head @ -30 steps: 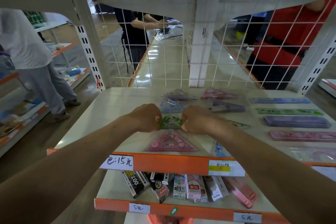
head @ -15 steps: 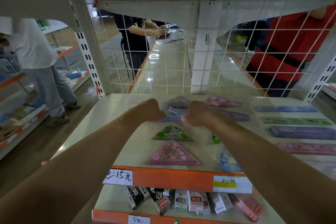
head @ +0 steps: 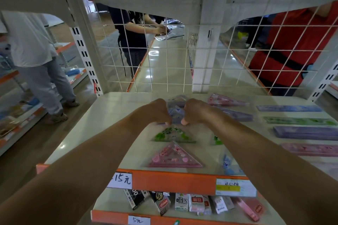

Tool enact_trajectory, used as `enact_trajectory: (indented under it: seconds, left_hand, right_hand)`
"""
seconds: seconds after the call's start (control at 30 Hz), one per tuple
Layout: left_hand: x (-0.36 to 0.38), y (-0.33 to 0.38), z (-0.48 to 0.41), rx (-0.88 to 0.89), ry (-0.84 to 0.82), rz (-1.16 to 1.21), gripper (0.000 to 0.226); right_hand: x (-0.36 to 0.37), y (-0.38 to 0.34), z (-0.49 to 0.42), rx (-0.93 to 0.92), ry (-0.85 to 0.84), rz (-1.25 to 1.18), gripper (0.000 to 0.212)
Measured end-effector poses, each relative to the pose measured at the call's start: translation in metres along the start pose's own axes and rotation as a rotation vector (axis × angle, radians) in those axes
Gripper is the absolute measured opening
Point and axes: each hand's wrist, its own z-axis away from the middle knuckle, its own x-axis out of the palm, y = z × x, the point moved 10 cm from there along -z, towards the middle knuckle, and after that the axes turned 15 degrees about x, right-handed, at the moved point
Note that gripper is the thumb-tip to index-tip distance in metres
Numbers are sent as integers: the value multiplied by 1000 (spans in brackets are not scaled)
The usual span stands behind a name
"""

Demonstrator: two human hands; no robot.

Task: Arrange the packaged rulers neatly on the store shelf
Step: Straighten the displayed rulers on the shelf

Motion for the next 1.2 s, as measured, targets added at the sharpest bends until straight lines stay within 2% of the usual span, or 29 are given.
enact_trajectory:
  seconds: [0.03,0.1,0.17,0.23,0.3,0.4,0.5,0.6,0.73,0.83,0.93,1.0,1.1,1.2]
  left_hand:
    - [0,0,1,2,8,20,24]
    - [0,0,2,4,24,59,43]
    - [-1,2,4,24,38,77,48]
    - [-6,4,7,45,65,90,40]
    - [-19,5,10,75,129,133,29]
    - [-36,3,15,119,225,151,16]
    - [-39,0,16,118,231,152,10]
    - [-30,-3,17,92,170,100,23]
    - [-34,-5,19,92,252,176,23]
    - [-30,-2,19,83,208,158,10]
    - [-23,-8,20,27,178,153,24]
    - [-24,-10,20,29,163,156,16]
    - [-35,-2,23,77,169,284,11]
    - [-26,19,28,139,16,346,8]
  right_hand:
    - [0,1,0,3,-7,-12,44]
    - [0,4,0,13,-27,-33,47]
    - [0,3,1,2,-33,-36,49]
    - [-1,-1,5,-49,-30,-18,40]
    - [-7,-2,8,-101,-12,-27,14]
    - [-28,-1,12,-138,31,-155,9]
    - [-38,2,11,-131,92,-227,24]
    - [-33,1,12,-144,126,-177,19]
    - [-37,1,14,-160,172,-167,20]
    - [-39,-2,16,-191,198,-155,19]
    - [-29,-3,17,-202,196,-146,19]
    - [-28,-2,16,-214,203,-151,19]
    - [-45,7,17,-238,178,-297,16]
    - [-56,28,32,-234,41,-444,24]
